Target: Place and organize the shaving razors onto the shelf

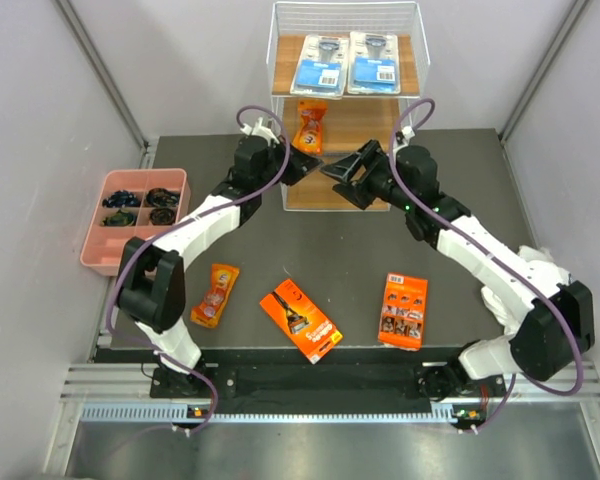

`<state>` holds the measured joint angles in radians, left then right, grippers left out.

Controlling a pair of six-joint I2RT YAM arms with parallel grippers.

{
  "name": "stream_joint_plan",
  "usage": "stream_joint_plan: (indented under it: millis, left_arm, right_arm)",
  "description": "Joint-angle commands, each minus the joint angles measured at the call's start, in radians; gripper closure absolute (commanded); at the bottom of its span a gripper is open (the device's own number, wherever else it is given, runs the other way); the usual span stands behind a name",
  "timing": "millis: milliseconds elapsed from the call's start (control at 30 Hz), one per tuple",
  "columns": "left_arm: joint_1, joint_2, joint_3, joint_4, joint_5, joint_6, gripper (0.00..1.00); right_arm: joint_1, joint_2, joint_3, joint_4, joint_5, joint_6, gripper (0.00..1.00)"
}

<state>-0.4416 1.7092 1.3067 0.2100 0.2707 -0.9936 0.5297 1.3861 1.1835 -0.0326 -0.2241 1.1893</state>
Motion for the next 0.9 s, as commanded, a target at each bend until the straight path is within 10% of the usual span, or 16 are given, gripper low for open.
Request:
stream_joint_plan:
  millis: [0,500,867]
  left_arm:
    - [-0.005,0.013,0.063,0.055,-0.018,-0.013,1.00]
    - [-0.014,-0.088,-0.036,0.065,-0.001,0.078,0.87]
    - [-0.016,-0.399,-0.233,-0.138,-0.025,0.264,0.25]
  right_arm:
    - [0.004,-0.061,-0.018,0.000,0.020,-0.019,0.31]
    - [0.004,-0.121,-0.071,-0.032,0.039,-0.034,0.27]
    - [0.007,-0.177,-0.171,-0.044,0.040,-0.051,0.18]
